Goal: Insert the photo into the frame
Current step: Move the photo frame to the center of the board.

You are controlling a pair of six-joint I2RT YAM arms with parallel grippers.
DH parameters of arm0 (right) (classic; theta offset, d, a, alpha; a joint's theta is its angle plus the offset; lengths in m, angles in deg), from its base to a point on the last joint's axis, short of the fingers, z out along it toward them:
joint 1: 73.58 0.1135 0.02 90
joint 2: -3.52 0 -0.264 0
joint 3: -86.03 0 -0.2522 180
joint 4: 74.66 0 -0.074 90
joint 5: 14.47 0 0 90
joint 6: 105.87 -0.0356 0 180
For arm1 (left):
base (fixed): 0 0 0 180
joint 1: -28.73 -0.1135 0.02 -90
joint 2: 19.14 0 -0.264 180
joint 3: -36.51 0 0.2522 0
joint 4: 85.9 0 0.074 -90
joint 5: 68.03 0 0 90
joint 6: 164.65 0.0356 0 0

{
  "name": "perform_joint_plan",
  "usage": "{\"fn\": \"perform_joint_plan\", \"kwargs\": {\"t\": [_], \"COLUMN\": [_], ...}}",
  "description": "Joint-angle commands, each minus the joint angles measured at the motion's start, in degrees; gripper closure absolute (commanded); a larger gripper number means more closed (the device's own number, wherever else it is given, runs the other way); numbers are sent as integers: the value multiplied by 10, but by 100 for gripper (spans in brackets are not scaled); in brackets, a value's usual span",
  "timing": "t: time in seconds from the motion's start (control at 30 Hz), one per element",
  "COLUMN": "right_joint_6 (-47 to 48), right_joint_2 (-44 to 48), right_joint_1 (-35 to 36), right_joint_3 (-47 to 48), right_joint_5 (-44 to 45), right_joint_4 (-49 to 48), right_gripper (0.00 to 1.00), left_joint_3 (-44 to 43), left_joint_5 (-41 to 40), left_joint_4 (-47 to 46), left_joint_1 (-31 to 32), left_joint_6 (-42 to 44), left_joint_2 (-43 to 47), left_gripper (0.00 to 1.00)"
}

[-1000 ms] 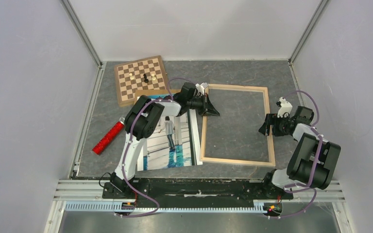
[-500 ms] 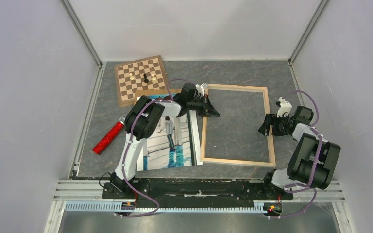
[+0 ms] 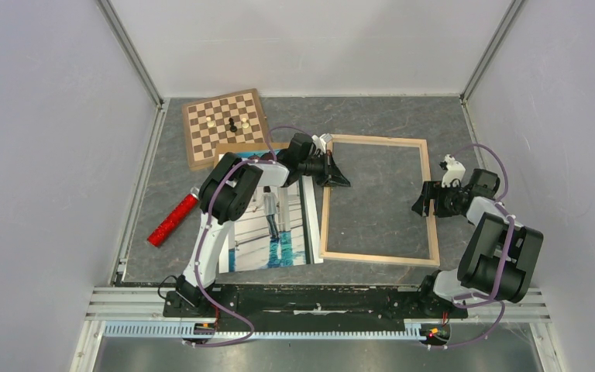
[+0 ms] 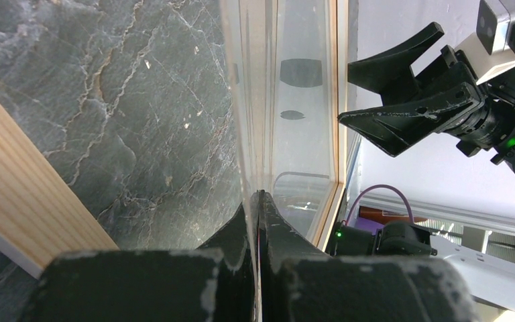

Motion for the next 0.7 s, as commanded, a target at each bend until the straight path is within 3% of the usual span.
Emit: {"fn": "perform_joint_plan", "kwargs": {"t": [0.0,0.3,0.67], "right_joint_6": [8,25,66], "right_joint_2": [21,40,10], "right_joint_1": [4,33,182], "right_joint_3": [36,98,135], "right_joint_5": [2,29,86], "right_joint_4": [-2,18,9], "right_gripper": [20,20,20], "left_joint_3": [-9,-9,-10], "left_joint_5": [-7,-8,-11], "left_joint_4": [2,5,10], "left_joint_1": [7,7,7], "left_joint_6": [18,21,24], "left_joint_2": [3,0,0], "left_gripper": [98,98,98]}}
